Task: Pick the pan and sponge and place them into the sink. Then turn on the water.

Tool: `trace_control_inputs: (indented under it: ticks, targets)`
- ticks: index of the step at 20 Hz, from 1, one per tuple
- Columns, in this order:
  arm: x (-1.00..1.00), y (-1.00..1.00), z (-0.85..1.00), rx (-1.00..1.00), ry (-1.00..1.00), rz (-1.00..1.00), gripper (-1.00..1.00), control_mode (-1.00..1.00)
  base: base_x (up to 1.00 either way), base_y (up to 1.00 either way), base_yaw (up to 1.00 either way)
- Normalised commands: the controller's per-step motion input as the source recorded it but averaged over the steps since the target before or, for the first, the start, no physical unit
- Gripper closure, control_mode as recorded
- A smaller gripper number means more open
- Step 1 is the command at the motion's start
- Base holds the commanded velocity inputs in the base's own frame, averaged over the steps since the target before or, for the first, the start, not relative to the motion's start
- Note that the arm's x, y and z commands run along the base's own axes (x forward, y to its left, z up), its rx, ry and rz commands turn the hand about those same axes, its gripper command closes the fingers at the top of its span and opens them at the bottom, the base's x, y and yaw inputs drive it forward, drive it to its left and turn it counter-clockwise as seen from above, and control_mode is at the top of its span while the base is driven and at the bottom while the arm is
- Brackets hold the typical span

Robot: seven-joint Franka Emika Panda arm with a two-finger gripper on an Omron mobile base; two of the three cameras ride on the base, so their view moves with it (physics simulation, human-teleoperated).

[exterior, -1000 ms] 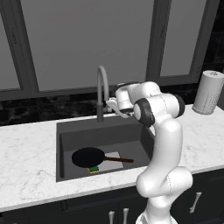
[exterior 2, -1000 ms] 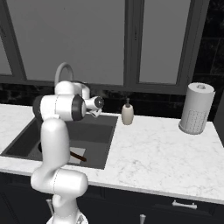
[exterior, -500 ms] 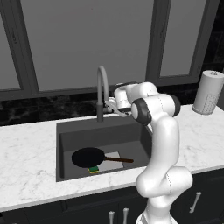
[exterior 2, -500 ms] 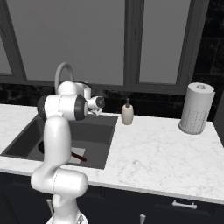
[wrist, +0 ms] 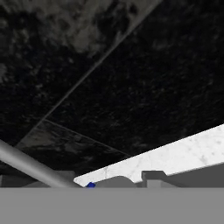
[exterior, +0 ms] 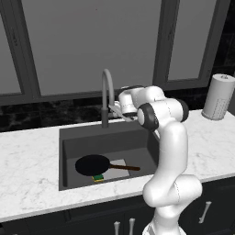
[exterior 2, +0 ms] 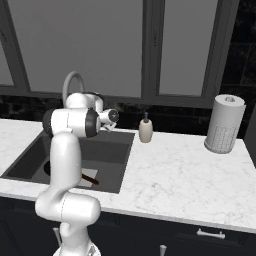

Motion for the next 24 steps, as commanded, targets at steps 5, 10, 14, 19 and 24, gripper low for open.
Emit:
trace_control_inputs:
  ticks: [5, 10, 14, 19, 24]
  targets:
    - [0.0, 0.0, 0.0, 0.01, 0.0, 0.0, 1.0, -1.0, 0.0, 0.0, 0.0]
    - [0.0, 0.0, -0.02, 0.26, -0.03, 0.0, 1.0, -1.0, 0.0, 0.0, 0.0]
    - [0.0, -0.03, 0.0, 0.34, 0.0, -0.1, 1.0, -1.0, 0.0, 0.0, 0.0]
    - [0.0, -0.06, -0.07, 0.27, 0.0, -0.19, 1.0, -1.0, 0.0, 0.0, 0.0]
    - [0.0, -0.06, -0.12, 0.19, 0.0, -0.27, 1.0, -1.0, 0.0, 0.0, 0.0]
